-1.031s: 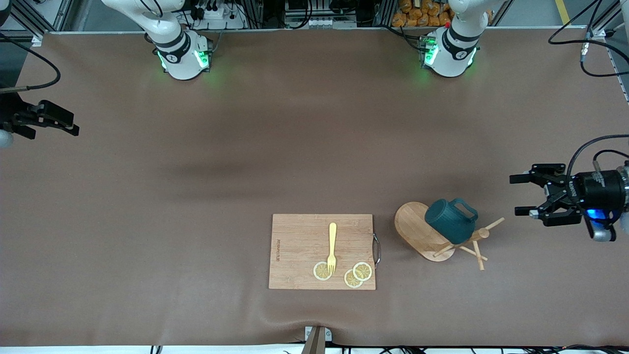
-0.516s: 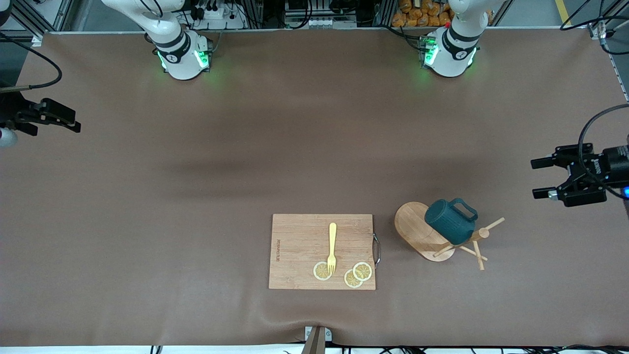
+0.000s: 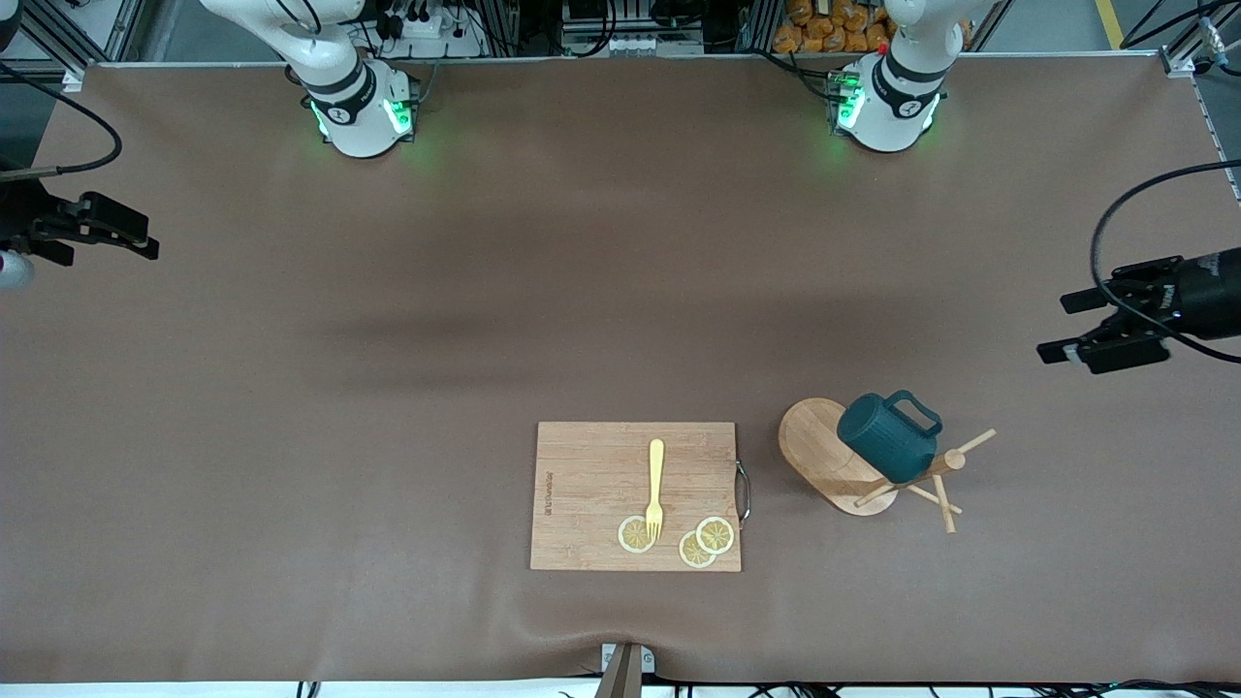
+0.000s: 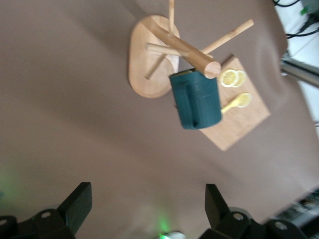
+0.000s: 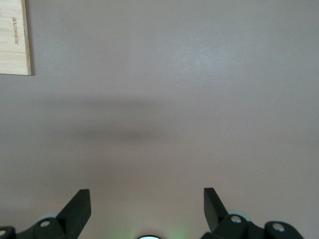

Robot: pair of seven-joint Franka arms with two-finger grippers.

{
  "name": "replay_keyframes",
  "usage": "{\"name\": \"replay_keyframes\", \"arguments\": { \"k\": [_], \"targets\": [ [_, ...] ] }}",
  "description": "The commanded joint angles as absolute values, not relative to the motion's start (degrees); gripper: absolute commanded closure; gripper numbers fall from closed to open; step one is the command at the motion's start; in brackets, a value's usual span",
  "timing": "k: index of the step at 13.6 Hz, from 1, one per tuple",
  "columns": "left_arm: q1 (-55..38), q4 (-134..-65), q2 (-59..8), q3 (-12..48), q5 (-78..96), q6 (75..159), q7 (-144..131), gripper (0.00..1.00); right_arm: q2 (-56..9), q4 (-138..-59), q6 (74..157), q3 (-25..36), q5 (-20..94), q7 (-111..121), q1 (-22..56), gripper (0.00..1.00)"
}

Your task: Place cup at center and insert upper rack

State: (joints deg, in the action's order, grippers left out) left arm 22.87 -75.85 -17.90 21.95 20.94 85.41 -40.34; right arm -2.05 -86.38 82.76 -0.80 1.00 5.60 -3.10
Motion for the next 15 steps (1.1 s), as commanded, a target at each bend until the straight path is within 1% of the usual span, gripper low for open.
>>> {"name": "replay_keyframes", "arguments": {
  "k": [1, 4, 8, 11, 12, 15],
  "targets": [
    [23.29, -76.11, -15.48, 23.73, 14.08, 84.99, -35.44, 0.00, -1.76, -85.87, 82.09, -0.79, 0.44, 5.27, -3.34, 0.00],
    [23.20, -76.46, -13.72, 23.91, 9.86, 84.99, -29.29, 0.00, -1.67, -85.87, 82.00, -0.79, 0.44, 5.19, -3.43, 0.00],
    [23.20, -76.99, -11.70, 26.01, 3.26, 83.76, -22.77, 0.00, -1.93, -86.04, 82.09, -0.70, 0.26, 4.75, -4.66, 0.00],
    [22.24, -80.76, -8.19, 25.58, 2.12, 84.55, -22.41, 0.00, -1.93, -86.04, 82.00, -0.79, -0.70, 4.75, -4.66, 0.00],
    [20.58, -81.21, -8.00, 24.71, 0.54, 84.81, -22.41, 0.00, -1.93, -86.04, 82.00, -0.79, -0.70, 4.75, -4.66, 0.00],
    [12.77, -82.44, -6.77, 15.85, -0.70, 84.90, -20.92, 0.00, -1.93, -86.04, 82.00, -0.79, -0.62, 4.66, -4.57, 0.00]
  ]
}}
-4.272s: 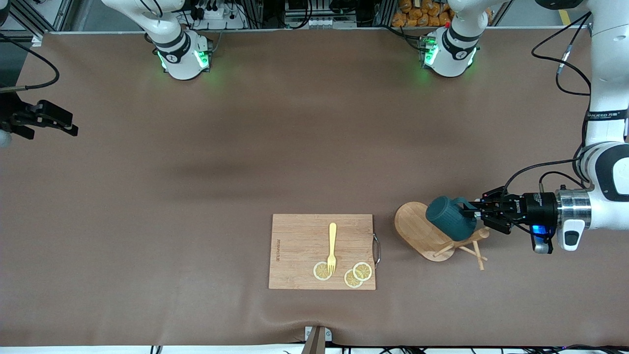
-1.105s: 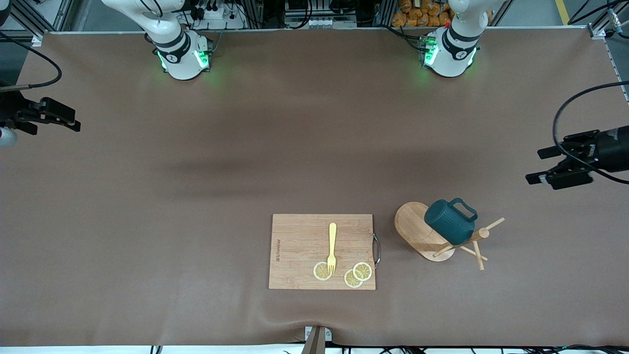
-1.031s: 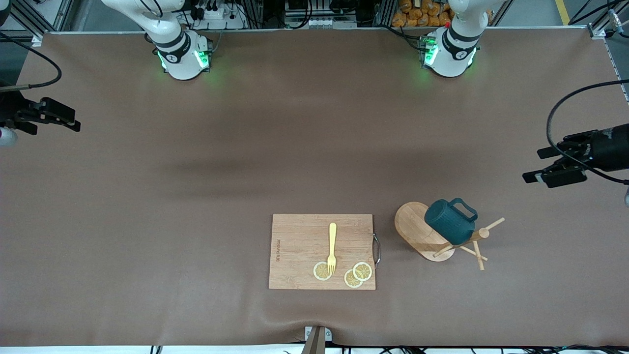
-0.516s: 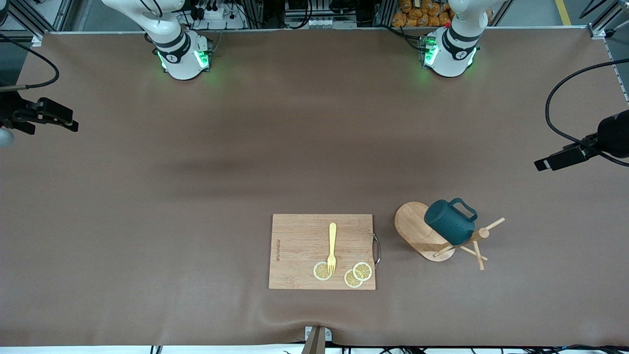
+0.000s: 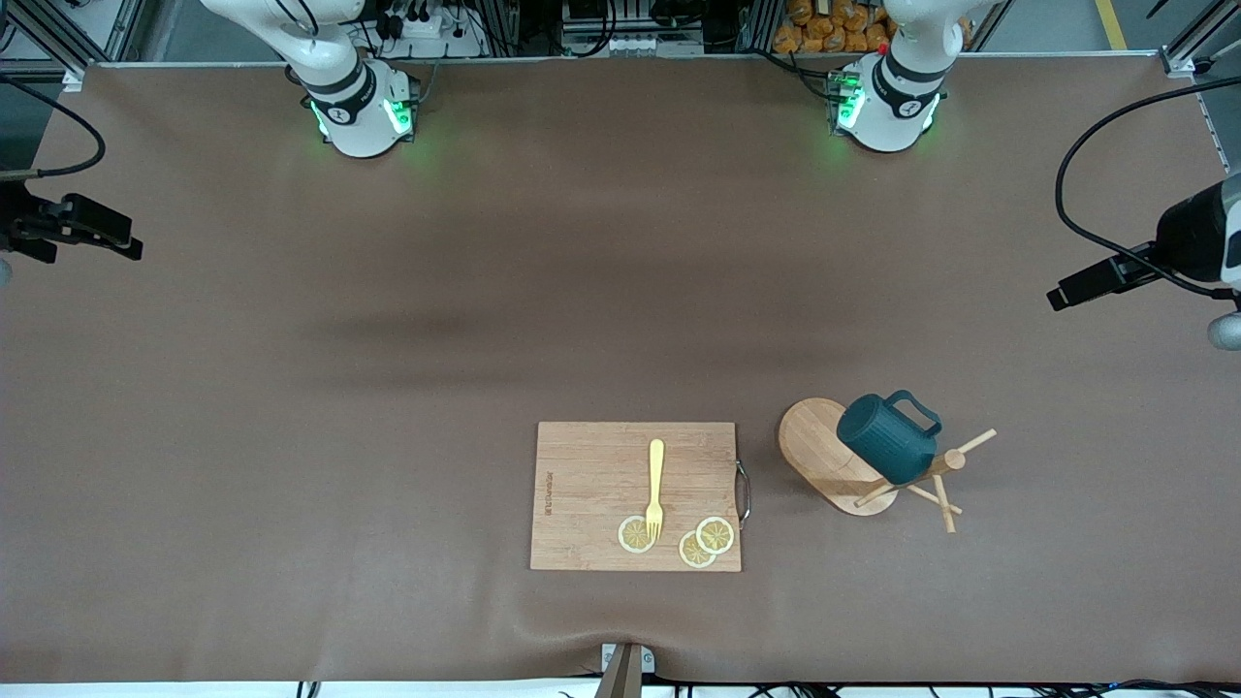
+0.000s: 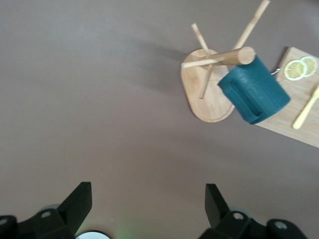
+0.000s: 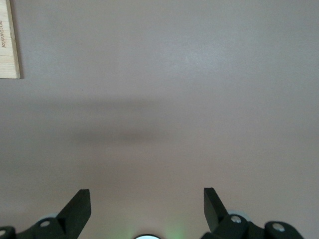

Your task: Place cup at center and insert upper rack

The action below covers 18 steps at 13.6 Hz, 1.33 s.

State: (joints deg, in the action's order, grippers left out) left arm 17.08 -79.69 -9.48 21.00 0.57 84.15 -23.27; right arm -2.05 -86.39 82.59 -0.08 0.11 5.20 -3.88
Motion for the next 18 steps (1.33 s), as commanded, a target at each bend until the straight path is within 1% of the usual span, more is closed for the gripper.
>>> {"name": "replay_keyframes", "arguments": {
  "k": [1, 4, 8, 10, 11, 13, 16, 18],
  "targets": [
    [11.53, -83.75, -5.98, 14.43, -0.70, 85.60, -20.66, 0.00, -1.93, -86.04, 82.00, -0.79, -0.62, 4.66, -4.57, 0.00],
    [10.38, -90.41, -1.95, 13.37, -0.62, 89.90, -20.57, 0.00, -1.93, -85.96, 82.00, -0.79, -0.53, 4.75, -4.57, 0.00],
    [6.95, -97.19, 2.80, 9.68, 0.09, 93.07, -20.48, 0.00, -1.93, -85.96, 81.91, -0.79, 0.00, 4.75, -4.57, 0.00],
    [4.32, -102.19, 6.31, 7.31, 0.09, 96.05, -20.48, 0.00, -1.85, -85.96, 82.00, -0.79, 0.17, 4.83, -4.57, 0.00],
    [3.87, -104.48, 7.89, 7.03, 0.09, 97.20, -20.57, 0.00, -1.85, -85.96, 81.91, -0.79, 0.18, 4.83, -4.57, 0.00],
    [3.34, -104.86, 8.87, 7.03, 0.09, 96.77, -20.83, 0.00, -1.76, -85.78, 82.00, -0.88, 0.26, 4.83, -4.57, 0.00],
    [2.90, -103.19, 8.88, 6.94, -0.35, 96.42, -19.26, 0.00, -1.23, -85.87, 82.00, -0.88, 0.35, 4.83, -4.48, 0.00],
    [2.37, -102.48, 8.88, 6.94, -0.70, 94.67, -16.80, 0.00, -1.05, -85.87, 82.00, -0.88, 0.35, 5.01, -4.48, 0.00]
  ]
}}
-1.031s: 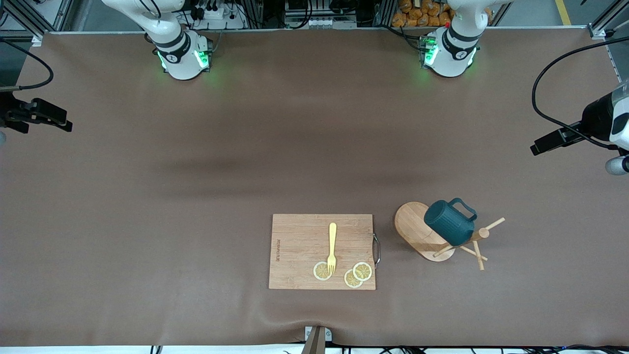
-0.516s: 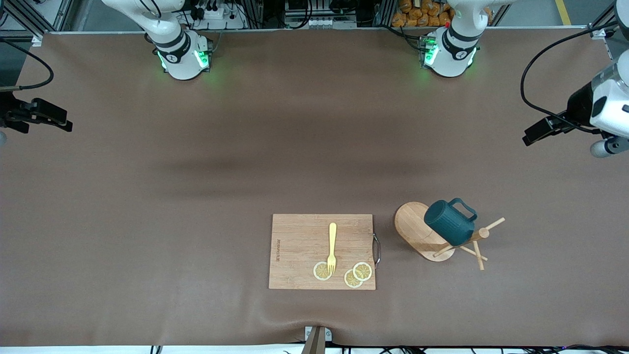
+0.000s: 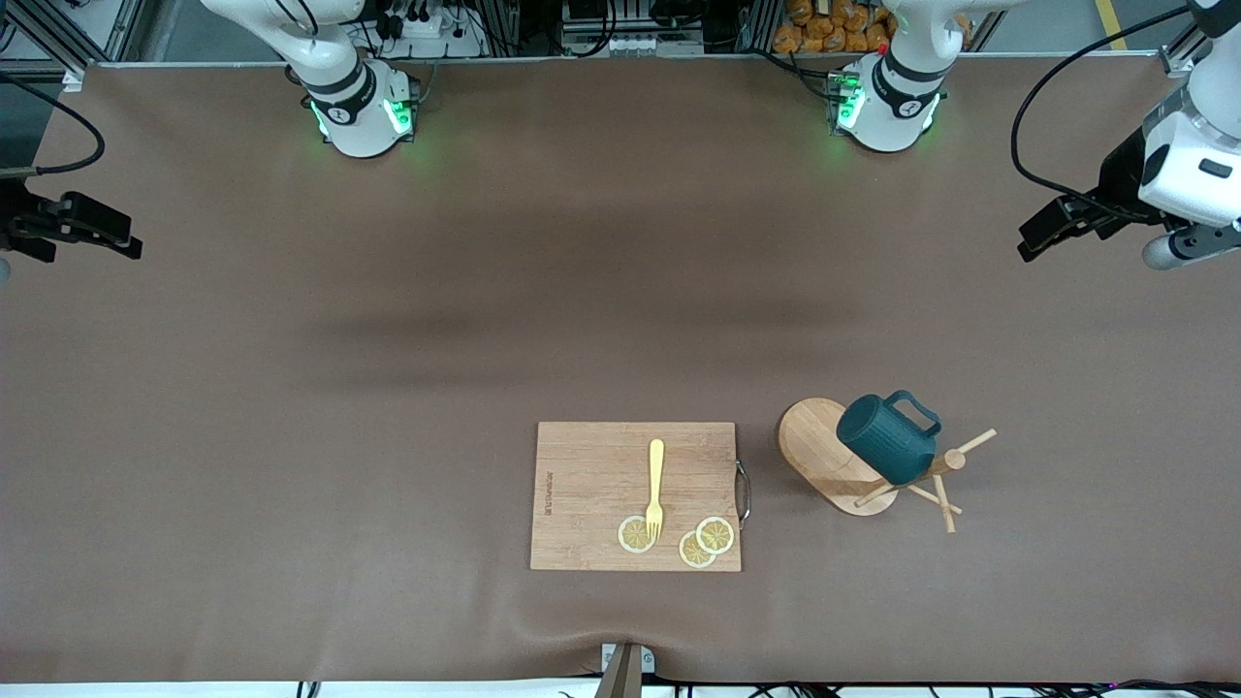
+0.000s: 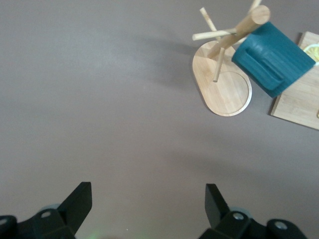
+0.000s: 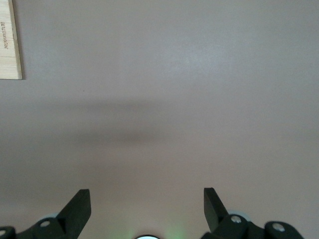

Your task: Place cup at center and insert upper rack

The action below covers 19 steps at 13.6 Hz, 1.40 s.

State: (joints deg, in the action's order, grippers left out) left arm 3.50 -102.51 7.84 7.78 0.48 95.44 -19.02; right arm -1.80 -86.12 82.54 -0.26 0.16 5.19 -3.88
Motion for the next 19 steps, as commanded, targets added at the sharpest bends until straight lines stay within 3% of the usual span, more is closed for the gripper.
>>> {"name": "replay_keyframes", "arguments": {
  "k": [1, 11, 19],
  "targets": [
    [2.29, -101.61, 8.70, 6.86, -0.96, 93.61, -16.53, 0.00, -0.97, -85.87, 82.00, -0.88, 0.35, 5.01, -4.48, 0.00],
    [2.55, -93.35, 3.96, 5.72, -0.88, 89.92, -15.29, 0.00, -1.05, -86.13, 81.04, -0.97, 0.44, 4.92, -4.22, 0.00],
    [3.60, -93.08, 5.09, 4.22, -1.32, 87.63, -15.29, 0.00, -1.32, -86.13, 81.56, -0.97, 0.35, 4.83, -3.96, 0.00]
  ]
}}
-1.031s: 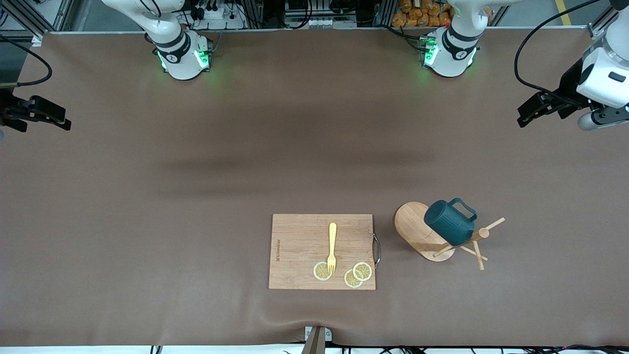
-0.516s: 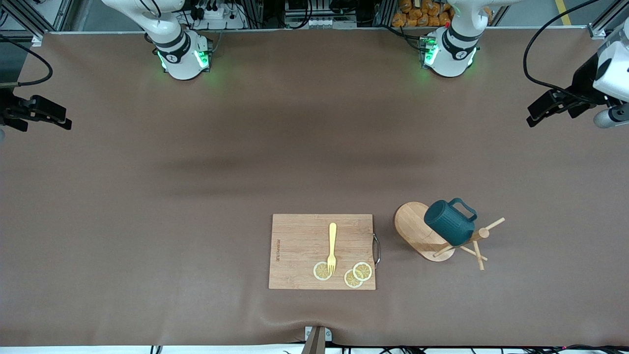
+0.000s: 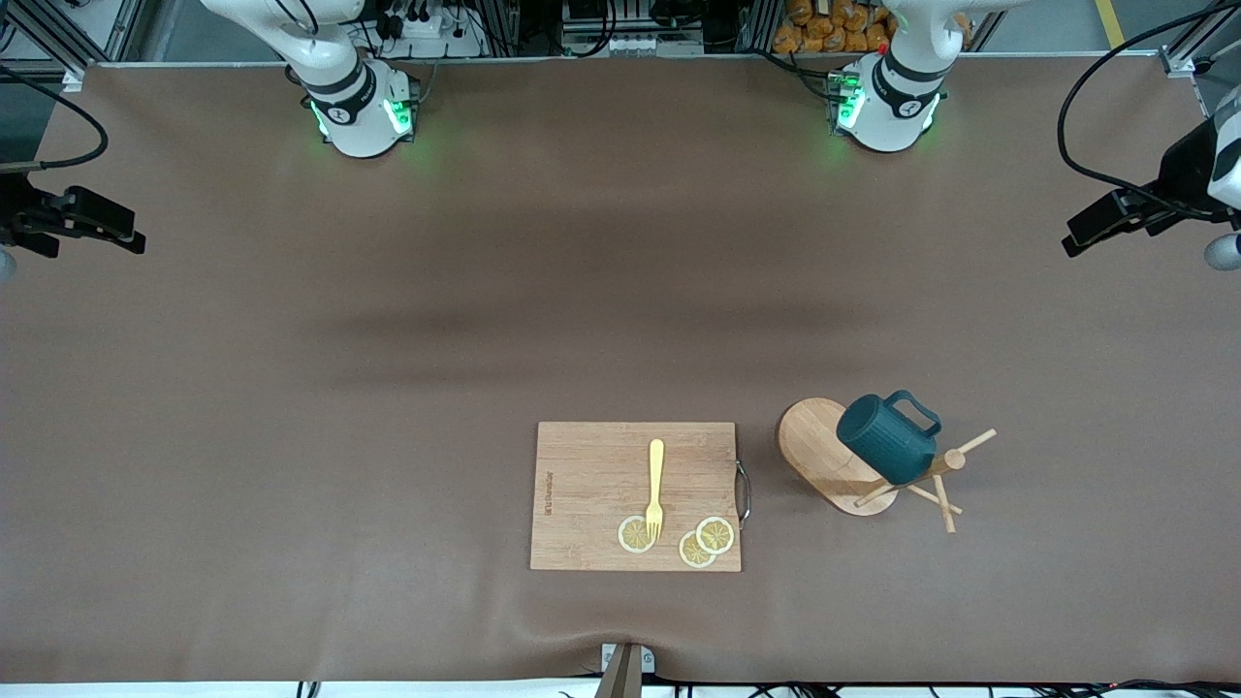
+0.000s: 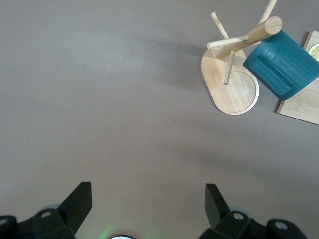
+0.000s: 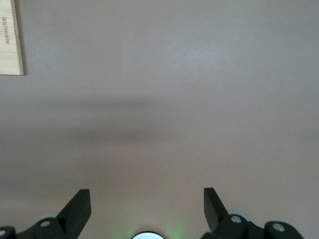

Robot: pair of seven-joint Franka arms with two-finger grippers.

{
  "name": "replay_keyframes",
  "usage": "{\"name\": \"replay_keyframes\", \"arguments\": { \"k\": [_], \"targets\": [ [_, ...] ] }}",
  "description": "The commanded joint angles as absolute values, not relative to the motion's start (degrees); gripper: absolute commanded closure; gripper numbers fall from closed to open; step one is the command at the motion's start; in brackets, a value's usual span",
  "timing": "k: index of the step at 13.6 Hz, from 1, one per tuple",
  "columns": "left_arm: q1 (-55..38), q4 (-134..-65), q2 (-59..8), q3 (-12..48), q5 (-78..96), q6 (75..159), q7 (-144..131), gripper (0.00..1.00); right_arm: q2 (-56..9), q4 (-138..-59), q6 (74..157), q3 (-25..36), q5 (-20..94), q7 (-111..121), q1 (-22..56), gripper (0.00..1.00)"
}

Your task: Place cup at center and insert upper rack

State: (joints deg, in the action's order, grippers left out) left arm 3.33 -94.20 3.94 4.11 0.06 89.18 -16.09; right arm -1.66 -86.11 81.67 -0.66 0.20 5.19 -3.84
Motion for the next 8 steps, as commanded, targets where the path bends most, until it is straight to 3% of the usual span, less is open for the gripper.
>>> {"name": "replay_keyframes", "arguments": {
  "k": [1, 8],
  "targets": [
    [3.60, -92.73, 5.10, 4.22, -1.32, 86.93, -15.29, 0.00, -1.32, -86.13, 81.56, -0.97, 0.35, 4.83, -3.96, 0.00],
    [3.16, -92.29, 4.92, 4.74, -2.02, 85.08, -15.12, 0.00, -1.14, -85.96, 81.39, -0.97, 0.26, 4.75, -2.72, 0.00]
  ]
}}
